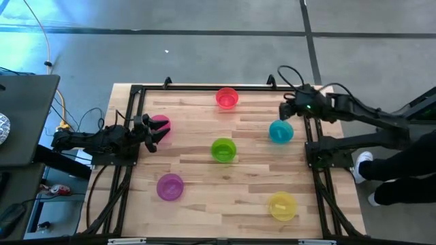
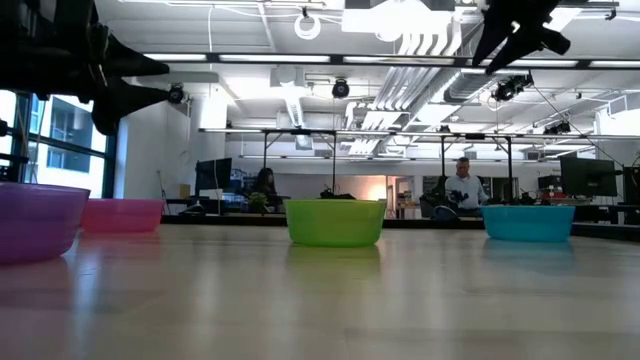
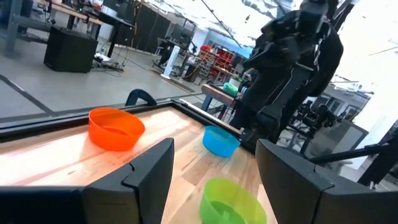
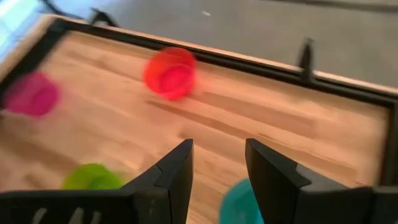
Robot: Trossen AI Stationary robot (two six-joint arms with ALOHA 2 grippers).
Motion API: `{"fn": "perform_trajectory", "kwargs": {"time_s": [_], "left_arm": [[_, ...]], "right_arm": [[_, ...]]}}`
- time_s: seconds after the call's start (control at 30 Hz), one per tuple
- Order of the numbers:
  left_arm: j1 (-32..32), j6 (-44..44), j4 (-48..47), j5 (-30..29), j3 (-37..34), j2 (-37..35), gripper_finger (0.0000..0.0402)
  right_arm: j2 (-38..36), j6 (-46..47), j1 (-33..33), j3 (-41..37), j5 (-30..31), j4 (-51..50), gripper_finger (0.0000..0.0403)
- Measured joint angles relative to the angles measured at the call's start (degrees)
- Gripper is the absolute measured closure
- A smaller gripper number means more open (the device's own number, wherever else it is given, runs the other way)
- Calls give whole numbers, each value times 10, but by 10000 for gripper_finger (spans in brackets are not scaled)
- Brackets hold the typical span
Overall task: Nest bowls inside each other
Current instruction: Stack the blue bowl on the green bowl
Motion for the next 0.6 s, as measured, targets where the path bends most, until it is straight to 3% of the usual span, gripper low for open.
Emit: {"fn": "perform_trajectory", "kwargs": {"time_s": [0.3, 0.6], "left_arm": [[0, 9, 0, 0, 0, 0, 186], [0, 15, 0, 0, 0, 0, 186]], "right_arm": [[76, 38, -99, 7, -70, -108, 263], [125, -115, -140, 7, -126, -170, 263]]}}
